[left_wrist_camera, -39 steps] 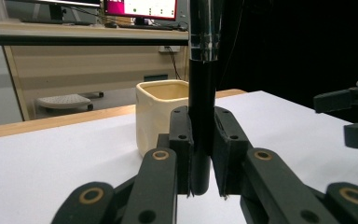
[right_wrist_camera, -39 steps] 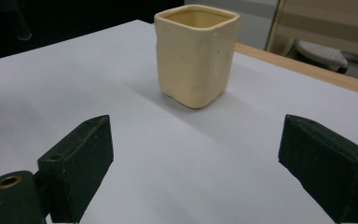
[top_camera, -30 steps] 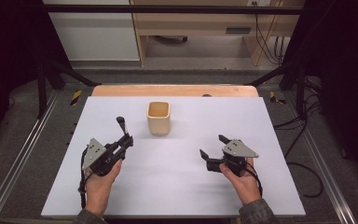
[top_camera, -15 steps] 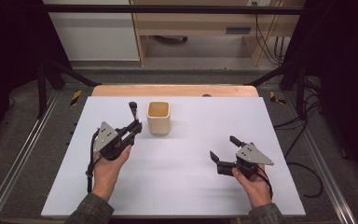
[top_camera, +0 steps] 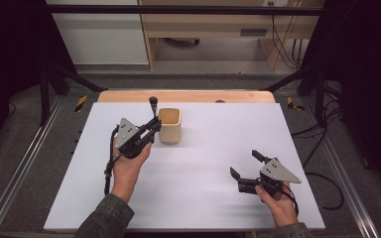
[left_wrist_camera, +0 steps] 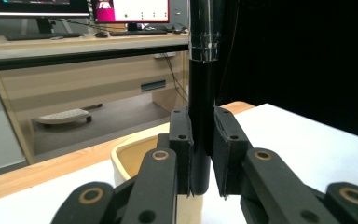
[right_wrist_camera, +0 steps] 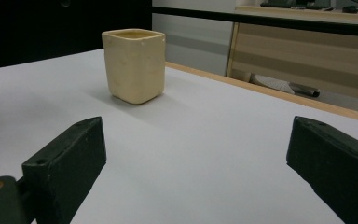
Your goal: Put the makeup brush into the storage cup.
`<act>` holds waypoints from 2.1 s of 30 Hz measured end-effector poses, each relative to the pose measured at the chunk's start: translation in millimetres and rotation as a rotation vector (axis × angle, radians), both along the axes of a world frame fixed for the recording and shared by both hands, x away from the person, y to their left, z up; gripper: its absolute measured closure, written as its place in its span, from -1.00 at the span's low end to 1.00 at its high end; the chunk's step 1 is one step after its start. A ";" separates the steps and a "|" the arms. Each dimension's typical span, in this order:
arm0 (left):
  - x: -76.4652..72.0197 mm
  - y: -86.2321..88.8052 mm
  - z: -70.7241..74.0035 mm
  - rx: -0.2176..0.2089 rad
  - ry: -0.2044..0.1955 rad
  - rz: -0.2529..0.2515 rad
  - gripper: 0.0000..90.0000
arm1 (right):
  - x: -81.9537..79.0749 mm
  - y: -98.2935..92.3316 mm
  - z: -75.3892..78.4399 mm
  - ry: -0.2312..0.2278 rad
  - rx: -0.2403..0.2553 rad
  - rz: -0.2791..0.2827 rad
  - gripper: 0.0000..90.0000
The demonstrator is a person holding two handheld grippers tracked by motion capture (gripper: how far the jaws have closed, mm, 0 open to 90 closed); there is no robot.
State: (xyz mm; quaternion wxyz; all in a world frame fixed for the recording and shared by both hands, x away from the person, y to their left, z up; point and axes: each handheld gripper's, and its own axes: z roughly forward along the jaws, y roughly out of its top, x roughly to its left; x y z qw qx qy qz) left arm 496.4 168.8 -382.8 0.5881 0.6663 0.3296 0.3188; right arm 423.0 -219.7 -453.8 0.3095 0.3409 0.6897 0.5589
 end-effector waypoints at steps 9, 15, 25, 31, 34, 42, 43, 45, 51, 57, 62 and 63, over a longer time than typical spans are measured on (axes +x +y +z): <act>13.4 -9.5 -8.7 0.015 0.002 0.041 0.76 | 0.6 3.3 -1.3 0.003 -0.001 0.009 -0.91; 19.0 -15.9 -15.5 0.035 0.007 0.066 0.76 | 0.6 6.9 -1.1 0.008 0.017 0.021 -0.93; 30.3 -20.5 -21.4 0.024 0.013 0.078 0.76 | 0.9 10.5 -1.9 0.012 0.007 0.036 -0.93; 35.0 -17.5 -20.5 0.005 0.010 0.088 0.76 | 1.1 11.1 -2.3 0.014 0.002 0.037 -0.93; 38.1 -18.9 -19.8 0.025 0.003 0.078 0.76 | 1.3 10.9 -2.3 0.018 0.000 0.037 -0.93; 44.7 -21.2 -19.4 0.021 -0.002 0.080 0.76 | 1.7 11.4 -3.3 0.021 -0.012 0.040 -0.93; 45.3 -20.7 -19.7 0.015 -0.001 0.082 0.76 | 1.7 11.4 -3.3 0.021 -0.012 0.040 -0.93; 46.2 -20.0 -20.6 0.009 0.003 0.088 0.76 | 1.6 11.7 -3.4 0.021 -0.015 0.040 -0.93; 47.5 -21.3 -22.4 0.019 0.002 0.086 0.76 | 1.7 12.0 -3.6 0.018 -0.021 0.042 -0.93; 48.6 -21.4 -23.5 0.005 0.006 0.085 0.76 | 1.6 11.9 -3.5 0.019 -0.020 0.042 -0.93; 48.4 -22.8 -24.6 0.009 0.005 0.083 0.76 | 1.7 11.9 -3.3 0.016 -0.020 0.044 -0.92; 48.6 -22.8 -25.0 0.006 0.007 0.083 0.76 | 1.6 12.1 -3.4 0.015 -0.022 0.045 -0.92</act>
